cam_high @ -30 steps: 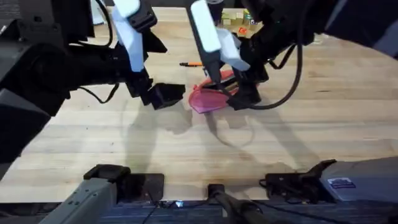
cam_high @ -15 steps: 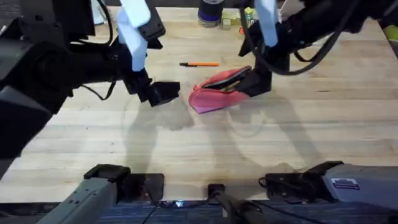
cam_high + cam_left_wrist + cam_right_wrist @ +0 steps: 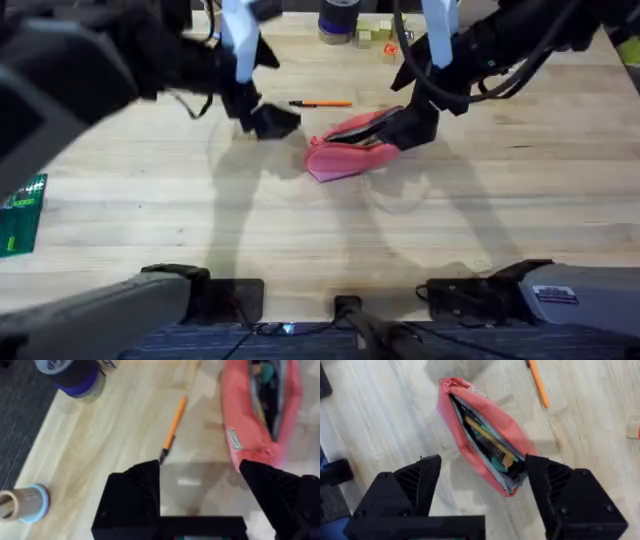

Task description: Unzip the bag, pick up the pens from the table one at a time and place them inside, then zip the bag closed.

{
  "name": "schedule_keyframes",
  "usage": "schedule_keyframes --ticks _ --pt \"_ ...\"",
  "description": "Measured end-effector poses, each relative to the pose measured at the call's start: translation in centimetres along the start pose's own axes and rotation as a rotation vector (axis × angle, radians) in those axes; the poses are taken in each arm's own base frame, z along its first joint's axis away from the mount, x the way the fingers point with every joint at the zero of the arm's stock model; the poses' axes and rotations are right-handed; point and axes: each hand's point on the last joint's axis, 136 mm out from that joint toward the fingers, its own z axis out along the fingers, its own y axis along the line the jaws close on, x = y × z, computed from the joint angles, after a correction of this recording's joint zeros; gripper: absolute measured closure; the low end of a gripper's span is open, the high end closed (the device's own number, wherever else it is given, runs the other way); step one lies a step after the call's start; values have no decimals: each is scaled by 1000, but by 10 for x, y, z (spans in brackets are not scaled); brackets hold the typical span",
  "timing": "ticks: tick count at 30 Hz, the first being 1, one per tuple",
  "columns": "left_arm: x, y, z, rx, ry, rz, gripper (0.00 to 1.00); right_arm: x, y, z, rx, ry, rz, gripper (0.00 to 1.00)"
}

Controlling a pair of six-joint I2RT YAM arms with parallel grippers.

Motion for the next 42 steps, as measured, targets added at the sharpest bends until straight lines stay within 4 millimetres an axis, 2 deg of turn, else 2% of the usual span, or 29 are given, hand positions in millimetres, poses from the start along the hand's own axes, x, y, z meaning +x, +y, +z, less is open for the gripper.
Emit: schedule_keyframes --ticks 5,9,17,22,27,31,42 --pt "-10 27 12 4 -6 15 10 0 0 0 0 0 3 5" --pt "-8 42 27 16 -1 14 9 0 0 0 0 0 3 5" --pt "20 50 67 62 29 -18 10 0 0 0 0 0 14 5" --pt "25 55 78 55 23 -9 10 0 0 0 0 0 15 5" --pt "22 53 90 64 12 13 10 0 0 0 0 0 18 6" --pt "23 43 104 101 13 19 10 0 0 0 0 0 22 5" --pt "47 29 129 168 56 -21 10 0 0 0 0 0 25 5"
